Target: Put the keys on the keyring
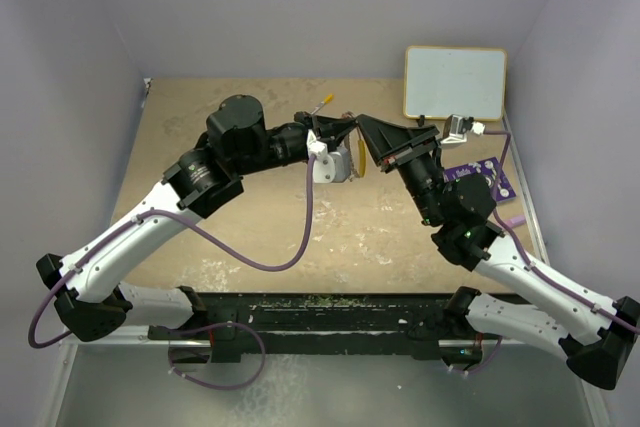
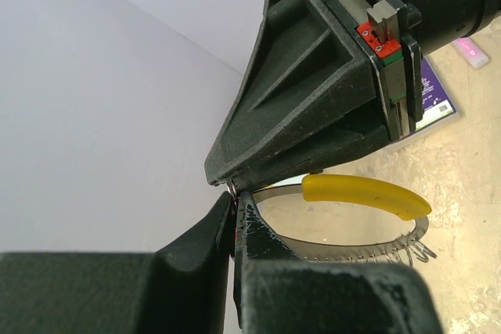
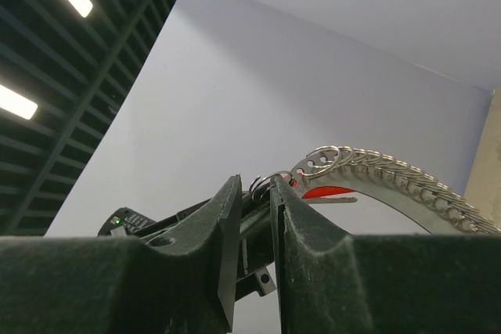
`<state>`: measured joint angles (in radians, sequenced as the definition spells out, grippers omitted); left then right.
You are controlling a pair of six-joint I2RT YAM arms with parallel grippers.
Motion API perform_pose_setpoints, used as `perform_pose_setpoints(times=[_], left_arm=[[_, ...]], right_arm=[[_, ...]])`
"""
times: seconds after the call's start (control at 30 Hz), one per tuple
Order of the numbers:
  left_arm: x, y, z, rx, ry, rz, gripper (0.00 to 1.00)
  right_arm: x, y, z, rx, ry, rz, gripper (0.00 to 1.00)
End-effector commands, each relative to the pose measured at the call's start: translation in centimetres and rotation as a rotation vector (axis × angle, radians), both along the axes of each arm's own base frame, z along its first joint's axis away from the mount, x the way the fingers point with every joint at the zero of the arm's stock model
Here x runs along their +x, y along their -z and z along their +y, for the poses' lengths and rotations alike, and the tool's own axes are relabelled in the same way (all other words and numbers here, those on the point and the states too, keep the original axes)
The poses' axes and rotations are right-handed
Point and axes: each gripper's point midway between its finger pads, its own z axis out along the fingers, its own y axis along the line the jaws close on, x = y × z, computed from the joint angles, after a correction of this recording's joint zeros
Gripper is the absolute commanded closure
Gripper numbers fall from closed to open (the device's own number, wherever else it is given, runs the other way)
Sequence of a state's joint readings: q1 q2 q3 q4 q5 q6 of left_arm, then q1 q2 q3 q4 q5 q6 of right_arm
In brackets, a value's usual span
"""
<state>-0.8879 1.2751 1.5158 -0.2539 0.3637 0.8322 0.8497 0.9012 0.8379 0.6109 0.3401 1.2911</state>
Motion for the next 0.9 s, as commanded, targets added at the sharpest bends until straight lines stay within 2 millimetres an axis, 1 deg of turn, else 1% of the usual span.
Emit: perform_pose_setpoints(times=[0.0, 0.07, 0.23, 0.47, 0.67, 0.73, 0.8, 0.87], left_arm=[[-1.3, -2.0, 0.0, -0.017, 0.061, -0.057, 0.97], [-1.4, -1.8, 0.0, -0.004, 0.068, -0.063, 0.97], [-1.6, -1.4, -0.1, 0.021, 0.088, -0.074, 0.97], [-2.1, -0.7, -0.1, 0.066, 0.116, -0.107, 0.97], [-2.8, 0.3, -0.4, 0.121, 0.133, -0.164, 0.97], [-3.2, 0.5, -0.5, 0.138, 0.143, -0.191, 0.97], [-3.3, 0.7, -0.6, 0.151, 0.145, -0.211, 0.97], [-3.4, 0.9, -0.6, 0.16, 0.146, -0.218, 0.97]], right_arm=[[-1.8, -4.5, -0.8, 0.082, -0.035, -0.104, 0.72], [-1.7, -4.5, -0.8, 0.084, -0.033, -0.103, 0.7], [-1.4, -4.6, -0.4, 0.084, -0.036, -0.103, 0.71], [-1.2, -4.4, -0.3, 0.108, -0.039, -0.092, 0.85], [-1.2, -4.7, -0.7, 0.124, -0.029, -0.09, 0.86], [-1.2, -4.7, -1.0, 0.131, -0.023, -0.086, 0.89], [-1.2, -4.7, -1.2, 0.14, -0.018, -0.08, 0.95], [-1.2, -4.6, -1.5, 0.152, -0.008, -0.075, 0.98]])
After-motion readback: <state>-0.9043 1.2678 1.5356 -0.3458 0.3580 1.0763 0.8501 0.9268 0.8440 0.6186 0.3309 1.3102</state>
